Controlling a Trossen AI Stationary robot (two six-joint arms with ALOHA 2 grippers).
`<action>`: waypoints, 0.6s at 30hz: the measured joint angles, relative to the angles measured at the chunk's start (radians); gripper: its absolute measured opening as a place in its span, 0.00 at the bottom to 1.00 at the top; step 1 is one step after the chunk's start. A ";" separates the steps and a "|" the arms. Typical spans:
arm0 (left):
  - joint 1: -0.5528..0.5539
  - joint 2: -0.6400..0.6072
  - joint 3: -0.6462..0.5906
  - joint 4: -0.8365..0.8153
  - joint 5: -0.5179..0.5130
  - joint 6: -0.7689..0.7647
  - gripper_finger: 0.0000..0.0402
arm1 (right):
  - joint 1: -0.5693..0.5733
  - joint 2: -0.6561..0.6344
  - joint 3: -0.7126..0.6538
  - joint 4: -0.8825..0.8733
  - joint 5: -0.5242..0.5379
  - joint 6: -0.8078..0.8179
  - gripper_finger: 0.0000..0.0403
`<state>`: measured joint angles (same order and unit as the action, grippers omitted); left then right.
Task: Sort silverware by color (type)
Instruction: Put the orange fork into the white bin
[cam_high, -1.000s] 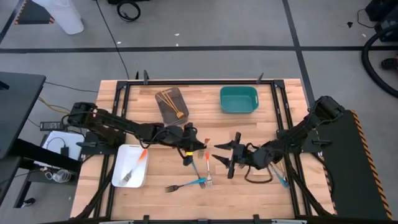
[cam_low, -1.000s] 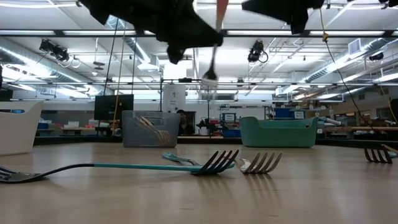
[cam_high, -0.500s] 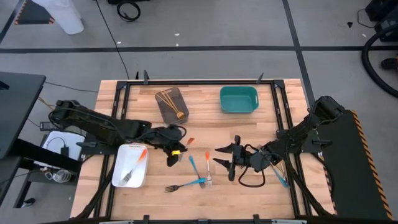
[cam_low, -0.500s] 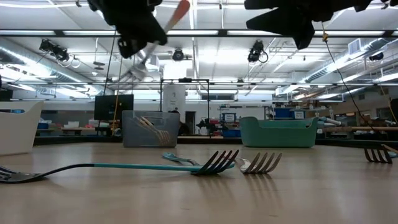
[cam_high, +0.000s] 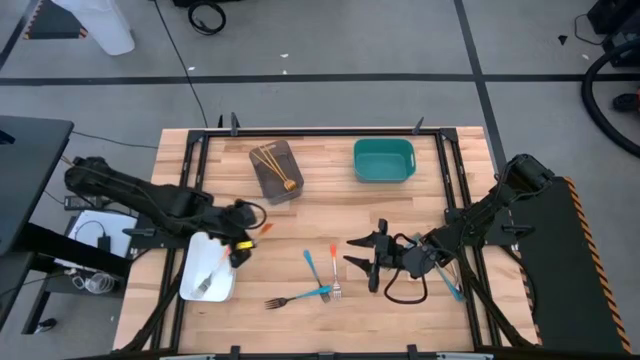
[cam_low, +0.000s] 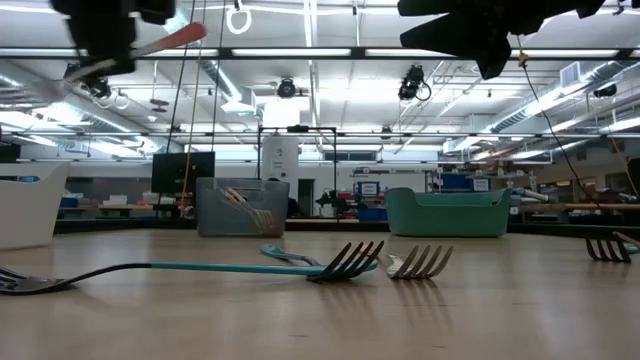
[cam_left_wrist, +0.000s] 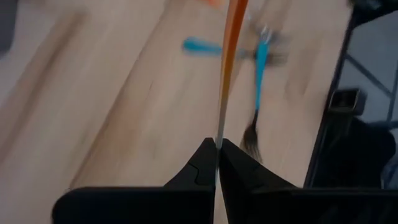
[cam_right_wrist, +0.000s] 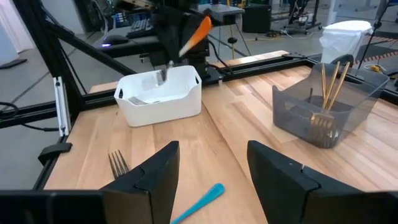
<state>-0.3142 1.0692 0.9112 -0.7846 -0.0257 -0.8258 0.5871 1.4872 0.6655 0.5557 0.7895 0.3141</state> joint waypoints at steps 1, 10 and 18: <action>-0.010 -0.015 0.000 -0.030 0.001 -0.020 0.03 | 0.000 0.000 0.000 -0.005 0.000 0.001 0.49; -0.159 -0.058 0.000 -0.265 -0.055 -0.225 0.03 | 0.003 0.000 0.000 -0.047 0.001 0.033 0.49; -0.301 -0.056 -0.002 -0.321 -0.126 -0.397 0.03 | 0.010 0.000 0.000 -0.049 0.001 0.049 0.49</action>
<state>-0.6155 1.0130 0.9090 -1.1060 -0.1521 -1.2227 0.5972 1.4872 0.6655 0.5066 0.7906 0.3635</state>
